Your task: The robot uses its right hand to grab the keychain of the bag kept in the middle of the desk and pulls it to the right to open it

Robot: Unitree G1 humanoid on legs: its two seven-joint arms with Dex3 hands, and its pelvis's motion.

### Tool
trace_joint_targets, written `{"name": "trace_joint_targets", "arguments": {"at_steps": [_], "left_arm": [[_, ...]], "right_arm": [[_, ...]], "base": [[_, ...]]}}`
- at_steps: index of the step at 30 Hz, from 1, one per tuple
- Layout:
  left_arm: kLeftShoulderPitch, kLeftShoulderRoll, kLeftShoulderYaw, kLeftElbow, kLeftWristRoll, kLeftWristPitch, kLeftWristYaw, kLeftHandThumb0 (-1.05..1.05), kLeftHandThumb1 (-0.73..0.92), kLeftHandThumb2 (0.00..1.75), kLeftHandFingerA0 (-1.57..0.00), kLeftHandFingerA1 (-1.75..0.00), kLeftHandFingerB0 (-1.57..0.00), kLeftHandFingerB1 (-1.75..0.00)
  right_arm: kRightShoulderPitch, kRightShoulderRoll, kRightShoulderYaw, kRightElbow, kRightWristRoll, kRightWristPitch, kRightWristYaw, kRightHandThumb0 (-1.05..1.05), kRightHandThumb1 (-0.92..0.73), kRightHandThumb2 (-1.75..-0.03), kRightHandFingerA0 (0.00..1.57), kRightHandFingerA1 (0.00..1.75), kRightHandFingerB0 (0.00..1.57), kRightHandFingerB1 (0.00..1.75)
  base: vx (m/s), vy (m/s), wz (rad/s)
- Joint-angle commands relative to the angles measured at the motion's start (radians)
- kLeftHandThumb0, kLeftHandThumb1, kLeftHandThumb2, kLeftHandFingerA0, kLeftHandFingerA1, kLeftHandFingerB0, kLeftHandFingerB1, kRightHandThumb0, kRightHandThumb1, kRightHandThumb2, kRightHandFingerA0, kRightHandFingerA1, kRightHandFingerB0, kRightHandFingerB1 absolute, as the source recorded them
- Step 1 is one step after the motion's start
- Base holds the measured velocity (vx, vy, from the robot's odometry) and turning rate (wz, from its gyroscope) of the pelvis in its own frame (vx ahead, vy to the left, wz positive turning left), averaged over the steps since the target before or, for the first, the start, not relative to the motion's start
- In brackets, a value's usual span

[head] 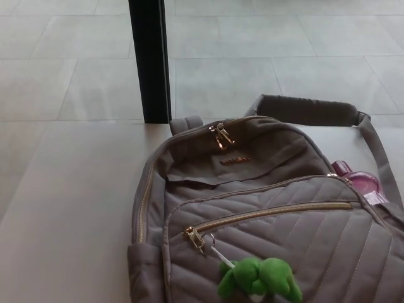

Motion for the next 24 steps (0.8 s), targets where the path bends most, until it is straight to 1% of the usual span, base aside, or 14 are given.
{"name": "trace_joint_targets", "arguments": {"at_steps": [1,2,3,6,8,10,11,13,14,17,18,19,23,24], "left_arm": [[-0.002,0.029,0.037,0.037,-0.016,-0.097,0.08,-0.52,0.44,0.54,-0.36,-0.52,-0.61,-0.44],[-0.007,0.028,0.035,0.04,-0.011,-0.094,0.08,-0.56,0.36,0.75,-0.3,-0.56,-0.55,-0.55],[-0.01,0.025,0.036,0.044,-0.013,-0.091,0.078,-0.55,0.36,0.74,-0.34,-0.56,-0.54,-0.54],[-0.011,0.015,0.038,0.058,-0.01,-0.098,0.09,-0.55,0.35,0.74,-0.34,-0.56,-0.56,-0.55],[-0.012,0.013,0.04,0.062,-0.013,-0.098,0.088,-0.5,0.44,0.54,-0.38,-0.51,-0.62,-0.43],[-0.015,0.014,0.044,0.05,-0.018,-0.092,0.079,-0.54,0.36,0.74,-0.32,-0.56,-0.55,-0.55],[-0.014,0.015,0.044,0.046,-0.017,-0.091,0.079,-0.49,0.46,0.55,-0.34,-0.5,-0.61,-0.43],[-0.016,0.015,0.044,0.051,-0.014,-0.099,0.084,-0.56,0.36,0.75,-0.33,-0.58,-0.56,-0.55],[-0.017,0.012,0.052,0.056,-0.023,-0.102,0.076,-0.56,0.35,0.74,-0.35,-0.61,-0.55,-0.55],[-0.014,0.012,0.042,0.058,-0.01,-0.111,0.083,-0.57,0.35,0.75,-0.33,-0.58,-0.57,-0.55],[-0.015,0.008,0.05,0.058,-0.02,-0.112,0.077,-0.53,0.35,0.73,-0.34,-0.58,-0.58,-0.56],[-0.019,0.007,0.052,0.061,-0.022,-0.106,0.077,-0.54,0.35,0.73,-0.35,-0.57,-0.58,-0.55],[-0.029,0.008,0.042,0.064,-0.011,-0.091,0.085,-0.54,0.35,0.74,-0.36,-0.57,-0.58,-0.55],[-0.03,0.008,0.042,0.066,-0.011,-0.09,0.084,-0.54,0.36,0.73,-0.38,-0.56,-0.57,-0.54]], "right_arm": [[-0.056,-0.047,-0.171,-0.011,0.21,-0.092,0.097,-0.59,-0.57,-0.57,1.14,1.67,0.49,0.41],[-0.071,-0.051,-0.204,-0.02,0.238,-0.089,0.118,-0.62,-0.54,-0.61,1.13,1.59,0.47,0.41],[-0.078,-0.054,-0.222,-0.031,0.249,-0.088,0.123,-0.6,-0.58,-0.58,1.09,0.99,0.48,0.38],[-0.155,-0.059,-0.303,-0.15,0.328,-0.037,0.137,-0.59,-0.55,-0.58,1.12,0.69,0.47,0.39],[-0.171,-0.063,-0.303,-0.208,0.312,-0.02,0.12,-0.6,-0.57,-0.58,1.08,0.69,0.48,0.4],[-0.209,-0.075,-0.312,-0.334,0.337,0.027,0.151,-0.7,-0.56,-0.57,1.18,1.55,0.4,0.38],[-0.234,-0.075,-0.31,-0.426,0.357,0.065,0.168,-0.79,-0.46,-0.79,1.26,1.53,0.32,0.47],[-0.272,-0.074,-0.291,-0.556,0.364,0.084,0.168,-0.69,-0.52,-0.6,1.17,1.6,0.37,0.37],[-0.29,-0.054,-0.285,-0.643,0.394,0.076,0.182,-0.71,-0.44,-0.8,1.21,1.4,0.31,0.46],[-0.325,-0.039,-0.26,-0.783,0.418,0.125,0.176,-0.72,-0.42,-0.81,1.16,1.34,0.36,0.46],[-0.345,-0.021,-0.227,-0.894,0.43,0.148,0.154,-0.7,-0.51,-0.57,0.93,0.74,0.46,0.4],[-0.359,-0.012,-0.202,-0.951,0.425,0.137,0.152,-0.65,-0.53,-0.57,0.67,0.53,0.41,0.37],[-0.401,-0.006,-0.092,-1.151,0.39,0.18,0.152,-0.62,-0.4,-0.83,0.51,0.65,0.26,0.47],[-0.421,-0.011,-0.042,-1.216,0.373,0.209,0.158,-0.68,-0.54,-0.57,0.8,0.6,0.34,0.36]], "base": [[0.0,0.0,0.0],[0.0,0.0,0.0],[0.0,0.0,0.0],[0.0,0.0,0.0],[0.0,0.0,0.0],[0.0,0.0,0.0],[0.0,0.0,0.0],[0.0,0.0,0.0],[0.0,0.0,0.0],[0.0,0.0,0.0],[0.0,0.0,0.0],[0.0,0.0,0.0],[0.0,0.0,0.0],[0.0,0.0,0.0]]}}
